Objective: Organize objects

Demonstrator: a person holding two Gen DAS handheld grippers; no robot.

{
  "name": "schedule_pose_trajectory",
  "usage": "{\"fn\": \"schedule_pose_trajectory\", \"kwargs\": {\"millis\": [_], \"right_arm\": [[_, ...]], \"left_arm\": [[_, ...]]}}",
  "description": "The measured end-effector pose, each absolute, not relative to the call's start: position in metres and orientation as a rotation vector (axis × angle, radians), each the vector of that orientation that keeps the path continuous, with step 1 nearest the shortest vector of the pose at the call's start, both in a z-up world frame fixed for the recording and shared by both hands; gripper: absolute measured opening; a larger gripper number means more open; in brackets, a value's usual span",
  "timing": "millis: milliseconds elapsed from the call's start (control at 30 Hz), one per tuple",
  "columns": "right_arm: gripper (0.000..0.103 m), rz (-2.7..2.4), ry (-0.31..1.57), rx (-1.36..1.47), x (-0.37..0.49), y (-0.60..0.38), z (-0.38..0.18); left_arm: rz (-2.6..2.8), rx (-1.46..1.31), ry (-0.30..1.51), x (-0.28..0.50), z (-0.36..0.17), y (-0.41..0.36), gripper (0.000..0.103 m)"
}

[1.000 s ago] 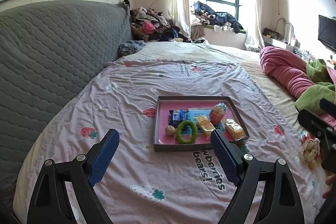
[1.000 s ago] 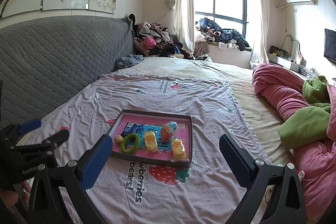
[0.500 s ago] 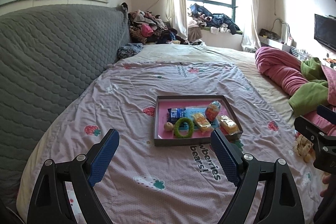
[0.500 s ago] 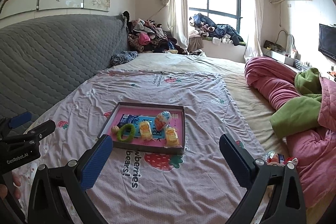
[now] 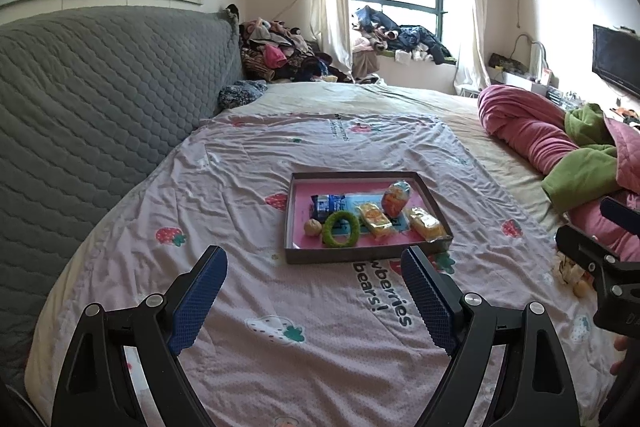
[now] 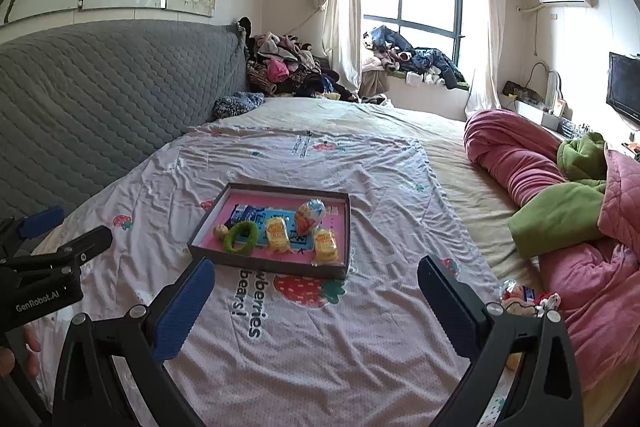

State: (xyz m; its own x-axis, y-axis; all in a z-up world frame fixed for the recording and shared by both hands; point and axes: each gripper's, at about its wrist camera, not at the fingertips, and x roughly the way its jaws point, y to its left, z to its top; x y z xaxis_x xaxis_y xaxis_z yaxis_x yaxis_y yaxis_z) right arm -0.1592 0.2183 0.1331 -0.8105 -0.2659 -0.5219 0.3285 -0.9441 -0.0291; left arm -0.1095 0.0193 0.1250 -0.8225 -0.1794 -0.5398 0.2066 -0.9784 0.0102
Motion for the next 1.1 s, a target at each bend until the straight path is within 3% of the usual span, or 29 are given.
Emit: {"fn": "schedule_pose_trajectory", "kwargs": {"millis": [1100], "right_arm": [[0.102,-2.704,0.167,0.850,-0.152,0.224,0.075]], "left_arm": [[-2.767,0.933,0.094,-0.098,0.063,0.015,0.089]]}}
